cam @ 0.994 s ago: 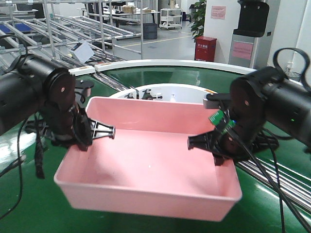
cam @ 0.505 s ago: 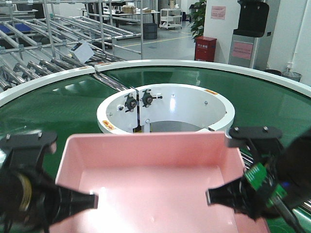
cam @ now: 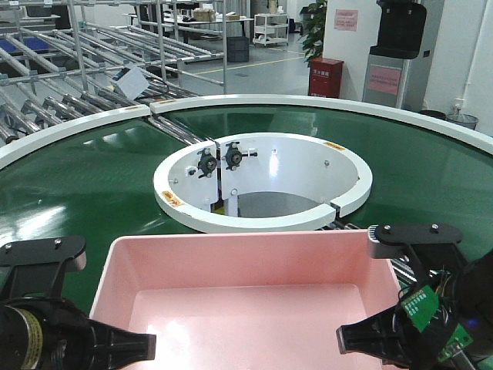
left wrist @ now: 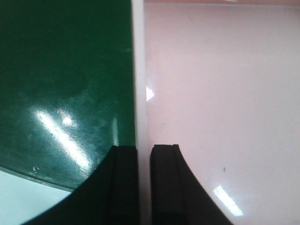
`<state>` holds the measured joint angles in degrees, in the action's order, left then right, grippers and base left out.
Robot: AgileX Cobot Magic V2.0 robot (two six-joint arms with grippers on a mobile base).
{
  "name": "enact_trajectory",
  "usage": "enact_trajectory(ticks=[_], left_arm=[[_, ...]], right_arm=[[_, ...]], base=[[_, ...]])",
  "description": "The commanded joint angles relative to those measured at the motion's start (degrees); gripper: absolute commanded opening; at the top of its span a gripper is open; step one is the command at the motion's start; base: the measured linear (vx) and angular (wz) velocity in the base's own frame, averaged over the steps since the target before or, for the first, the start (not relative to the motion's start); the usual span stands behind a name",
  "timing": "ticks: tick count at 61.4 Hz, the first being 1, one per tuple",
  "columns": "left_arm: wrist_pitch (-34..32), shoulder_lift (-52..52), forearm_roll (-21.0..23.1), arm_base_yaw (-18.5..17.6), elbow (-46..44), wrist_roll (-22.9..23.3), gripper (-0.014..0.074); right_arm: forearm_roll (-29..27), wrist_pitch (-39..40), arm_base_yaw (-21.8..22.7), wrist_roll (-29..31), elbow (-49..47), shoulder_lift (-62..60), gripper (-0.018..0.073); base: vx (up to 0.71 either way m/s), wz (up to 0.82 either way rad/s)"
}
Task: Grab pink bin and stack on right shelf
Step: 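Lift the pink bin off the conveyor with both grippers, then hold the pink bin with both grippers while the base drives to the table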
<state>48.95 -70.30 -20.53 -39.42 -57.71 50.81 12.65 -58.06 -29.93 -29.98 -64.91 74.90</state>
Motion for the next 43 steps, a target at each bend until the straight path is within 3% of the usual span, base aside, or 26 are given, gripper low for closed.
enact_trajectory(ticks=[1, 43], left_arm=[[-1.98, 1.9, -3.15, 0.0, -1.65, 0.36, 0.0025], [-1.98, 1.9, -3.15, 0.0, -1.65, 0.36, 0.0025]], right_arm=[[3.51, 1.27, 0.27, 0.34, -1.71, -2.05, 0.0082], [3.51, 1.23, 0.32, 0.34, -1.71, -2.05, 0.0082]], base=[[0.0, 0.0], [-0.02, -0.08]])
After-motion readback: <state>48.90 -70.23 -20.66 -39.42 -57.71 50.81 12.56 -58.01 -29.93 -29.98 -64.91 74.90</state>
